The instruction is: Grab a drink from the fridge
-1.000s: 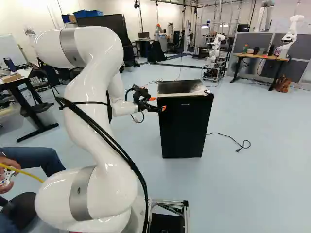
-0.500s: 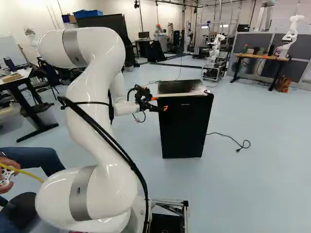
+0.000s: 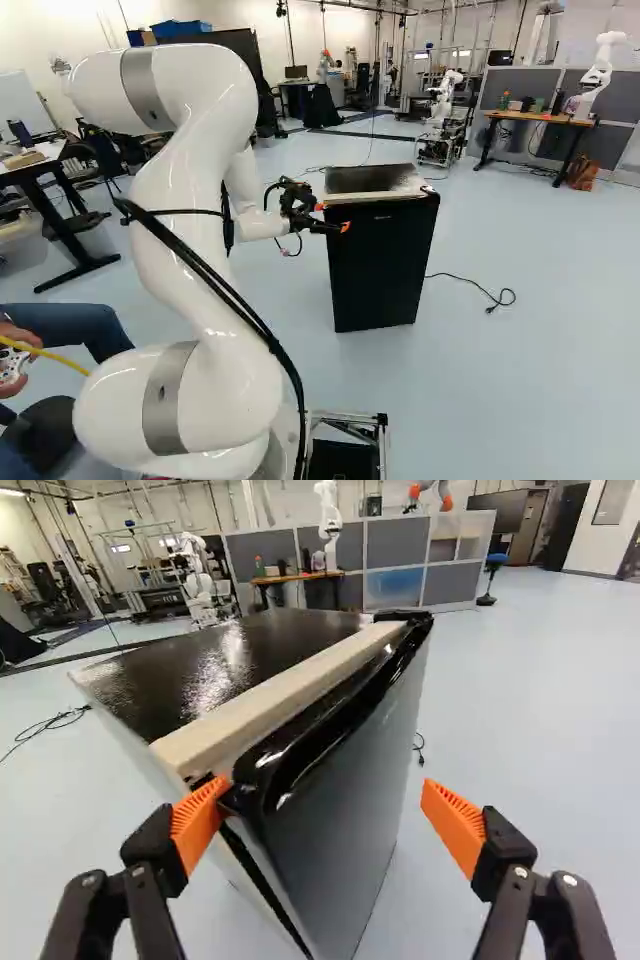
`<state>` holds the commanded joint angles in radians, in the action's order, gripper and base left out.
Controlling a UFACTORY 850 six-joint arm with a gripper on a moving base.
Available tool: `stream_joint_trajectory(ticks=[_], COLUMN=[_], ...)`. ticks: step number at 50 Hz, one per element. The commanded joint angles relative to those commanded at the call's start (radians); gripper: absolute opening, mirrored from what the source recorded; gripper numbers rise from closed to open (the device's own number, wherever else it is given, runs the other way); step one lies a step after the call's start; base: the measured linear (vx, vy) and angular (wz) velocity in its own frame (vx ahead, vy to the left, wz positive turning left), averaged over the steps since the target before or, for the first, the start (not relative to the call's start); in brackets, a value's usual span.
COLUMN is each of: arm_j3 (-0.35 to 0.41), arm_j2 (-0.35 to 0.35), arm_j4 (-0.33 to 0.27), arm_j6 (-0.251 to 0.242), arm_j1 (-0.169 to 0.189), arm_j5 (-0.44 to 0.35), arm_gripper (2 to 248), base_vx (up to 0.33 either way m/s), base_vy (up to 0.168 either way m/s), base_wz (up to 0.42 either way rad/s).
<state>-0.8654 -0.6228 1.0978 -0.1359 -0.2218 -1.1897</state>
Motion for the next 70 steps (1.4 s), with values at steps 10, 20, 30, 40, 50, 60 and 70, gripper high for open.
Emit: stream_joint_trajectory(ticks=[10,20,30,40,50,60,70], arm_j3=[0.056,0.112,0.164,0.216,0.252,0.259,0.259], arm_j2=[0.035,0.071,0.105,0.139,0.163,0.167,0.168], arm_j4=[0.000,0.000,0.000,0.000,0.000,0.002,0.002], arm_j6=[0.000,0.000,0.000,0.000,0.000,0.000,0.000], arm_j1=[0.006,0.012,0.018,0.027,0.035,0.038,0.038], arm_j5=[0.000,0.000,0.000,0.000,0.000,0.000,0.000], arm_gripper=[247,247,247,247,247,247,247], base_vx=[0.000,0.000,0.000,0.000,0.000,0.000,0.000], base_vy=[0.000,0.000,0.000,0.000,0.000,0.000,0.000], base_wz=[0.000,0.000,0.000,0.000,0.000,0.000,0.000])
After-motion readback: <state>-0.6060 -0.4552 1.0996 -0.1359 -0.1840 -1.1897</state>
